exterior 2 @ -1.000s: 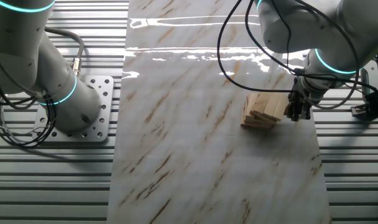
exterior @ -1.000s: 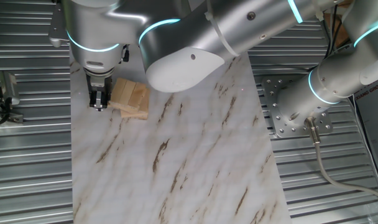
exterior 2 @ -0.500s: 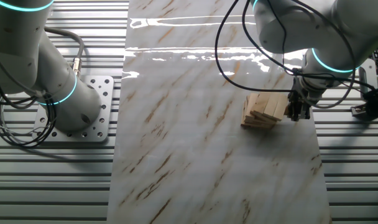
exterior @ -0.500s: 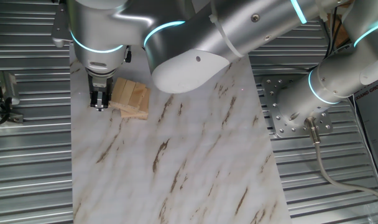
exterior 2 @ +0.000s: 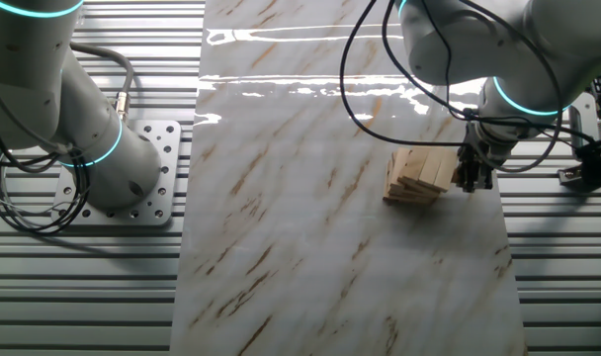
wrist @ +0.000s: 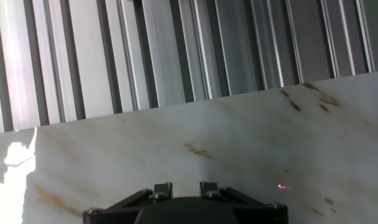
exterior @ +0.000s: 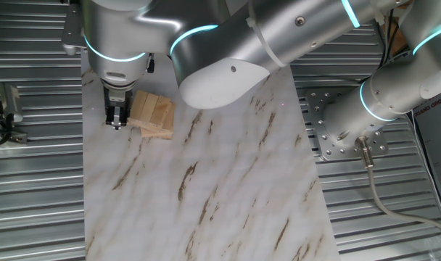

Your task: Play Jenga

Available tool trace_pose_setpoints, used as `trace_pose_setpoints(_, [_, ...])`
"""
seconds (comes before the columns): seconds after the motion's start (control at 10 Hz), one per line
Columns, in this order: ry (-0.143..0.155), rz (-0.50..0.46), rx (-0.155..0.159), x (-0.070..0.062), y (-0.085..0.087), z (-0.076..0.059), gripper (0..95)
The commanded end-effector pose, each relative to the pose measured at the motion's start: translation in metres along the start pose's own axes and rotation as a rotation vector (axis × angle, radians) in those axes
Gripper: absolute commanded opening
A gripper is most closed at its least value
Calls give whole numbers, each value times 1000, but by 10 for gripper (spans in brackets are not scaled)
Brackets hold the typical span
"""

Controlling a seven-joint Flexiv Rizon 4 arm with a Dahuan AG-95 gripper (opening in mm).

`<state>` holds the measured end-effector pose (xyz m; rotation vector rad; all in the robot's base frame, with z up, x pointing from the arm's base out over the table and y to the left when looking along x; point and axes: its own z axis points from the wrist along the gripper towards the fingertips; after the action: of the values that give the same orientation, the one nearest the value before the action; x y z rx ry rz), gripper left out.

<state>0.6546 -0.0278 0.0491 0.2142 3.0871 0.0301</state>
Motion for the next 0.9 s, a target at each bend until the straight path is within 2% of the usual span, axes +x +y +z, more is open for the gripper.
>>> trace_pose_setpoints(0.1, [1, 0, 2, -1, 0, 0, 0])
trace_pose_setpoints(0.9, [3, 1, 1, -4, 1, 0, 0])
